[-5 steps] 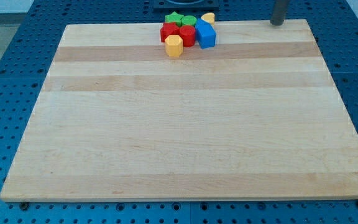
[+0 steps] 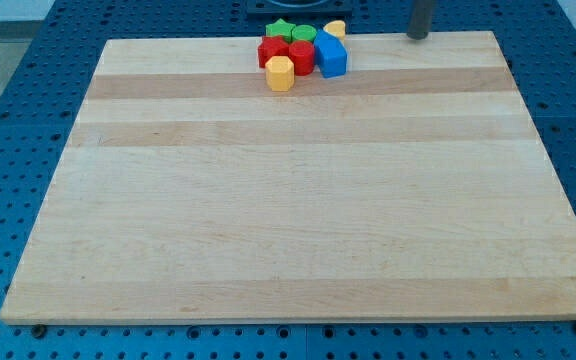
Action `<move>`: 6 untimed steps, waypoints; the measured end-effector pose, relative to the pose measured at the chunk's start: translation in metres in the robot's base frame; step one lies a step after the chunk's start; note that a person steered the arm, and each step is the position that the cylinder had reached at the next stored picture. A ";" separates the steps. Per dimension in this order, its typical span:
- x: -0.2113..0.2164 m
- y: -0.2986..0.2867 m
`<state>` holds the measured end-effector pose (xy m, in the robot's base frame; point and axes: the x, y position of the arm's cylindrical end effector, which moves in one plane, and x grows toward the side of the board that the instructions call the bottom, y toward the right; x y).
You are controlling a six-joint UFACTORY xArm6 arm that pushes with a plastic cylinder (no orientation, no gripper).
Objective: Move your arm to the right of the heart
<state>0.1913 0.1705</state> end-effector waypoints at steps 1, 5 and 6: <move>0.001 -0.014; 0.002 -0.074; 0.002 -0.087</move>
